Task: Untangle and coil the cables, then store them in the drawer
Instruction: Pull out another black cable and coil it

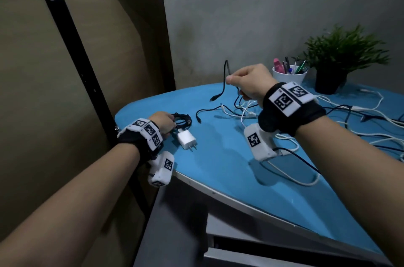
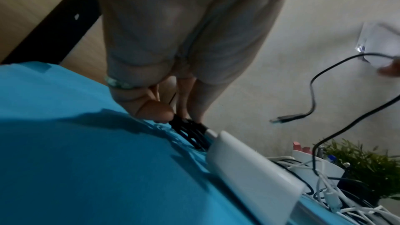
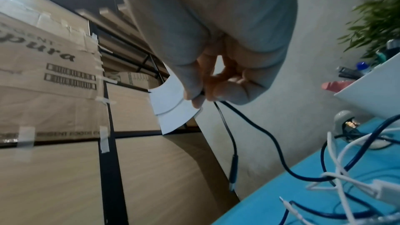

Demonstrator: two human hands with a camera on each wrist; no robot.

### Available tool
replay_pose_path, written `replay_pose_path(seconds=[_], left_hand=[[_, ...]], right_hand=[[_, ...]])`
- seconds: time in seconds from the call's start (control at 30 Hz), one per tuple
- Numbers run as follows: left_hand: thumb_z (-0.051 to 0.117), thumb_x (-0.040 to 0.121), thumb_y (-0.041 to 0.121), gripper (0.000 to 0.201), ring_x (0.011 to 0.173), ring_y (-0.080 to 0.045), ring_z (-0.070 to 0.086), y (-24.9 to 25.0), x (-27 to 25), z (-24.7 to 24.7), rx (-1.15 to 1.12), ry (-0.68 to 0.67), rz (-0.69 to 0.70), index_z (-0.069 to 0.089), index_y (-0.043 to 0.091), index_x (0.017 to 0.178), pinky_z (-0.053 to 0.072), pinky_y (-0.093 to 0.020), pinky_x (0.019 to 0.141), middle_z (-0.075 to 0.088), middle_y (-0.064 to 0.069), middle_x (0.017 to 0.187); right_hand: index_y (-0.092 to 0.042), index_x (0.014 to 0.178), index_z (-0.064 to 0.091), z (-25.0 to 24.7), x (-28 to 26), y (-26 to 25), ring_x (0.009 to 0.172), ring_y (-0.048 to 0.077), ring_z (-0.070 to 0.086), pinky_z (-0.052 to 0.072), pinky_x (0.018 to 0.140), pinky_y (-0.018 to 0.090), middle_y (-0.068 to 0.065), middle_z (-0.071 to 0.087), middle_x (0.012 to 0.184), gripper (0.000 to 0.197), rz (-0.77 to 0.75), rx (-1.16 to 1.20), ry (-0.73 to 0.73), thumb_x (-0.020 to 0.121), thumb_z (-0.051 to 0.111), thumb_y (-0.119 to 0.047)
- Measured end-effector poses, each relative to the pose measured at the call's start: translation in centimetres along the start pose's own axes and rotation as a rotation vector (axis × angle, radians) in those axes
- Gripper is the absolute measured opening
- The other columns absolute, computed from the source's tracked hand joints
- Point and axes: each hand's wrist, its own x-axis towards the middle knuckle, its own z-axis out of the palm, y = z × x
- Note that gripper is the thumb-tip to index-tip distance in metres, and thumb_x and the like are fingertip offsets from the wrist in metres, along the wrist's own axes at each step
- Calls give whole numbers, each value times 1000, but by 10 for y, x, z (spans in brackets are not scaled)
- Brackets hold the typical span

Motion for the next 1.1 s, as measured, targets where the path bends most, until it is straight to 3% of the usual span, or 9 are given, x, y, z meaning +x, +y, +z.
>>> replay_pose_path(seconds=[0.07, 0.17, 0.33, 0.47, 0.57, 0.7, 0.87, 0.93, 1.1], left_hand=[[51, 94, 13, 31, 108, -29, 58, 1, -6, -3, 300, -2, 66, 59, 6, 123, 47, -33, 93, 59, -12, 120], [43, 97, 14, 34, 118, -30, 53, 4, -18, -4, 507, -44, 109, 55, 3, 127, 43, -33, 97, 54, -14, 131], [40, 99, 21, 35, 122, -29, 48, 19, -41, -3, 413, 41, 217, 55, 6, 127, 38, -33, 100, 52, -13, 133], [41, 98, 33, 36, 89, -16, 54, 38, -75, 16, -154, -41, 359, 61, 10, 116, 45, -30, 76, 59, -3, 104], [42, 98, 32, 25, 88, -9, 53, 58, -113, 35, -293, -123, 541, 61, 19, 107, 44, -22, 67, 58, 8, 105], [50, 95, 25, 15, 84, -14, 58, 78, -145, 55, -248, -74, 738, 60, 25, 107, 50, -30, 71, 60, 4, 96], [58, 91, 21, 35, 73, -14, 58, 98, -162, 85, -68, -135, 859, 55, 23, 125, 55, -31, 66, 60, 4, 116], [61, 89, 24, 25, 73, -16, 62, 104, -167, 97, 50, -130, 856, 63, 22, 114, 50, -25, 64, 66, 1, 98], [56, 92, 19, 12, 74, -21, 64, 109, -155, 115, 214, -149, 833, 62, 11, 84, 54, -37, 79, 66, -8, 79]], right_hand=[[-16, 75, 65, -13, -9, 1, 49, 14, 52, 43, 44, 22, 4, 56, 61, 14, -15, 98, 31, 88, 65, -22], [-13, 76, 62, -30, -22, 6, 47, 12, 58, 47, 46, 22, 7, 59, 61, 16, -20, 232, 32, 91, 59, -16], [-4, 87, 63, -55, -51, 7, 51, 9, 64, 50, 50, 19, 11, 63, 70, 15, -51, 382, 30, 95, 52, -11], [-5, 78, 62, -76, -79, 10, 56, 15, 64, 50, 54, 22, 11, 64, 66, 22, 2, 507, 47, 94, 53, -19], [-4, 72, 63, -89, -103, 15, 50, 13, 62, 51, 52, 21, 10, 62, 60, 15, -28, 476, 59, 87, 60, -3], [-6, 78, 57, -105, -130, 15, 43, 9, 58, 50, 46, 18, 12, 58, 67, 20, -21, 408, 51, 84, 55, 13], [-9, 83, 56, -121, -154, 10, 46, 8, 59, 50, 51, 20, 11, 63, 69, 16, -56, 339, -5, 85, 60, 7], [-8, 81, 57, -126, -160, 10, 46, 7, 59, 50, 51, 18, 9, 64, 68, 16, -79, 318, -20, 85, 59, 8], [-9, 85, 58, -145, -167, 19, 55, 11, 59, 51, 54, 17, 9, 65, 68, 16, -92, 316, -10, 86, 58, 6]])
